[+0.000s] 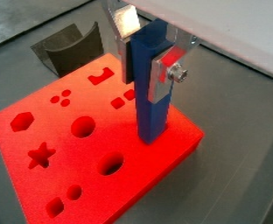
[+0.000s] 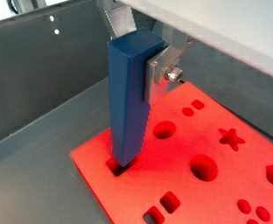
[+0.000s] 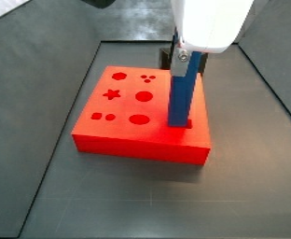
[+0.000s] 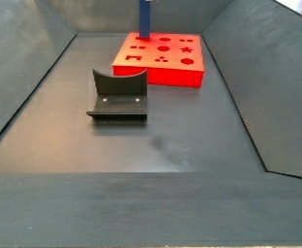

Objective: Pick up the rectangle object. Move up. Place the rectangle object on the fixture. Regrasp the rectangle object. Move to above the board. Insert the rectangle object.
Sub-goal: Insert the rectangle object.

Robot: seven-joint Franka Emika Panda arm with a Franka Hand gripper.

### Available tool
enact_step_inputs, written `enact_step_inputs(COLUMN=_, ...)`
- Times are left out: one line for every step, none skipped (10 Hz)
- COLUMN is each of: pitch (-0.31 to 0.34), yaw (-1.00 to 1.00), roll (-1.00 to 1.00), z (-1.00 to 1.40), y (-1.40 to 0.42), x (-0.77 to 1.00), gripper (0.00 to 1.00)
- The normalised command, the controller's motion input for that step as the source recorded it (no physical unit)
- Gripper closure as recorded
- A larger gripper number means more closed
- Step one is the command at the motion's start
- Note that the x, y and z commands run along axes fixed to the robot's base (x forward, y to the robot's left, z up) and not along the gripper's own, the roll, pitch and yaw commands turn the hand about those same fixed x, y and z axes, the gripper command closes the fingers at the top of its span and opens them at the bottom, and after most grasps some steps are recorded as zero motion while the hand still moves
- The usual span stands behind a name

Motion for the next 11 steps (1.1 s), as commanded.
enact_step_inputs(pitch=0.017, yaw=0.00, roll=0.01, z=-0.08, y=0.00, x=0.07, gripper=1.00)
enact_step_inputs(pitch=0.019, yaw=0.00, roll=0.01, z=-0.07, y=0.00, x=0.12, gripper=1.00)
enact_step_inputs(pitch=0.029, yaw=0.00, roll=0.00, z=-0.05, y=0.00, x=0.17, gripper=1.00)
enact_step_inputs(pitch=0.033, yaw=0.00, roll=0.00, z=-0.04, y=0.00, x=0.21, gripper=1.00)
enact_step_inputs(pitch=0.033, yaw=0.00, roll=0.00, z=-0.03, y=0.00, x=0.22, gripper=1.00)
enact_step_inputs(pitch=0.031, yaw=0.00, roll=0.00, z=-0.03, y=0.00, x=0.20, gripper=1.00)
enact_step_inputs(pitch=0.041, yaw=0.00, roll=0.02, z=-0.04, y=0.00, x=0.16, gripper=1.00)
enact_step_inputs(pitch=0.036, yaw=-0.06, roll=0.04, z=-0.06, y=0.00, x=0.07, gripper=1.00)
enact_step_inputs(pitch=0.034, yaw=-0.16, roll=0.07, z=-0.10, y=0.00, x=0.00, gripper=1.00)
enact_step_inputs(pitch=0.023, yaw=-0.21, roll=0.07, z=-0.11, y=0.00, x=0.00, gripper=1.00)
enact_step_inputs(pitch=0.000, yaw=-0.20, roll=0.04, z=-0.06, y=0.00, x=0.00, gripper=1.00)
